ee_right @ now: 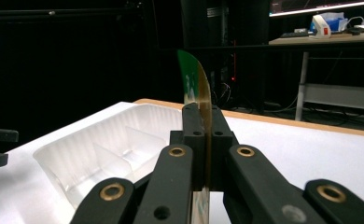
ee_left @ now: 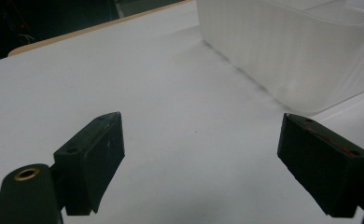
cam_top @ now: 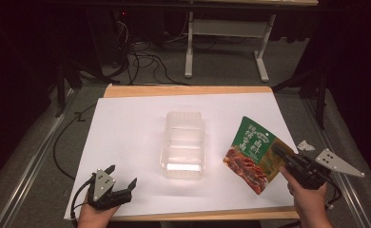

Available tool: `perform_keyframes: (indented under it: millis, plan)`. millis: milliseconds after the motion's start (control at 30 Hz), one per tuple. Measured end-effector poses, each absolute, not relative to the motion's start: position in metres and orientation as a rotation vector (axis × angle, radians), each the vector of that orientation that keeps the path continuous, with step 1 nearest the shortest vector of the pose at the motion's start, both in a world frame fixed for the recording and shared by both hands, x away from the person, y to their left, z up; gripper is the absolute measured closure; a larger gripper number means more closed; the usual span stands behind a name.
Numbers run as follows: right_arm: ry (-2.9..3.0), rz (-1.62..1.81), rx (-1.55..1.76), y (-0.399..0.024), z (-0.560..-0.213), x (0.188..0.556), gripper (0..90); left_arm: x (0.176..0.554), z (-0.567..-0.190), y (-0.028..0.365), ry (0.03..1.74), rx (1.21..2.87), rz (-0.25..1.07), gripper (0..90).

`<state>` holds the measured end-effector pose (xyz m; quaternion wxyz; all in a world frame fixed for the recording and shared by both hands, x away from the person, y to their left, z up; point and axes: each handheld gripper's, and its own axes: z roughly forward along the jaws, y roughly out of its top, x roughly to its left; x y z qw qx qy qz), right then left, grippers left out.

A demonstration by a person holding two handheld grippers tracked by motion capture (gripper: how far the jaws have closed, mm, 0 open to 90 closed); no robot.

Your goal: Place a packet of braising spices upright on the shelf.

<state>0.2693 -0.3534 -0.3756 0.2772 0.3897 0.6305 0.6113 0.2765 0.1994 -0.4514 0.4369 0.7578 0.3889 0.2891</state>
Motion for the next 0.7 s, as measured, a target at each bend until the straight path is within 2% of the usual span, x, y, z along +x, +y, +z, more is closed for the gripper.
perform_keyframes:
  millis: [700]
  plan:
    - [1.654, 1.613, 0.998, -0.349, -0.358, 0.274, 90.0, 0.277, -0.453, 0.198, 0.962, 1.891, 0.719, 15.2]
